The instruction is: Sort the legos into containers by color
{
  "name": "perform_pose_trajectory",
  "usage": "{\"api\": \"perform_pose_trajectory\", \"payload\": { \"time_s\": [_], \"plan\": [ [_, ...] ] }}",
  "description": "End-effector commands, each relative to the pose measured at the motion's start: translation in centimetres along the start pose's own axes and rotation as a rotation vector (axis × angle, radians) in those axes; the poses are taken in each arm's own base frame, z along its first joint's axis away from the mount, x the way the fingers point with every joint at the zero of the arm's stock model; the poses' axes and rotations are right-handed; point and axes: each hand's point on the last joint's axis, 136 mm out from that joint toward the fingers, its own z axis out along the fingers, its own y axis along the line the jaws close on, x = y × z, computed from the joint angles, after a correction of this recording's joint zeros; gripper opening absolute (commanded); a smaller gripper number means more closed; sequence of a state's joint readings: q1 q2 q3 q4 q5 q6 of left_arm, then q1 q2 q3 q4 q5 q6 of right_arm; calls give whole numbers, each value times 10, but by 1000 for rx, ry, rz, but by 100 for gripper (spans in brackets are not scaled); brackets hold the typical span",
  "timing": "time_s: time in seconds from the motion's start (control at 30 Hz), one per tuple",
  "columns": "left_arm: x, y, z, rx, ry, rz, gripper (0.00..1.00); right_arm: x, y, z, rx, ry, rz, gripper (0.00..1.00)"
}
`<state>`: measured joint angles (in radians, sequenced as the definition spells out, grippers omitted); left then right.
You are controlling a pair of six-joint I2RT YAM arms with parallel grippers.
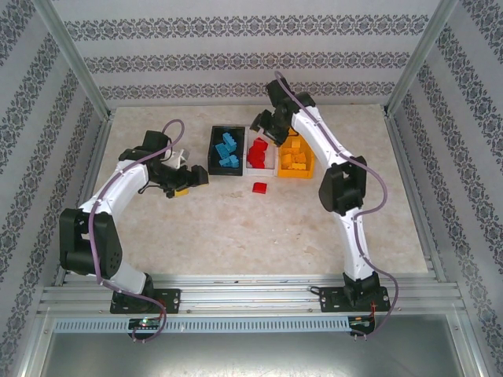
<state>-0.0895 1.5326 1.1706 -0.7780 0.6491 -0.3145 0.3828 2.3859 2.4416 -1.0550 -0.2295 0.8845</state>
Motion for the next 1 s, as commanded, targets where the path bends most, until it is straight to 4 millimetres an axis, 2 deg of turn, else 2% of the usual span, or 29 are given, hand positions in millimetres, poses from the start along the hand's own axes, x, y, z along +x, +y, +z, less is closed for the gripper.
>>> {"api": "perform_pose_trajectory", "payload": {
  "time_s": [0.0, 0.17, 0.43, 0.63, 0.73, 0.83, 0.97],
  "plan": [
    [2, -1, -10, -17, -13, 29, 91, 3, -2, -17, 24, 27, -8, 67],
    [0, -1, -8, -11, -6, 21, 93, 6, -3, -24, 18, 24, -14, 70],
    [-1, -3, -4, 13, 5, 4, 98, 35, -22, -42, 49, 7, -74, 73],
    [0, -4, 1, 37, 21, -22, 100, 65, -54, -59, 61, -19, -72, 74],
    [1, -4, 4, 49, 24, -35, 100, 88, -73, -62, 83, -18, -71, 75],
    [2, -4, 5, 55, 26, -39, 100, 112, -92, -59, 124, 3, -86, 76],
    [1, -6, 5, 68, 25, -45, 100, 137, -106, -48, 198, 44, -141, 79]
  ]
}}
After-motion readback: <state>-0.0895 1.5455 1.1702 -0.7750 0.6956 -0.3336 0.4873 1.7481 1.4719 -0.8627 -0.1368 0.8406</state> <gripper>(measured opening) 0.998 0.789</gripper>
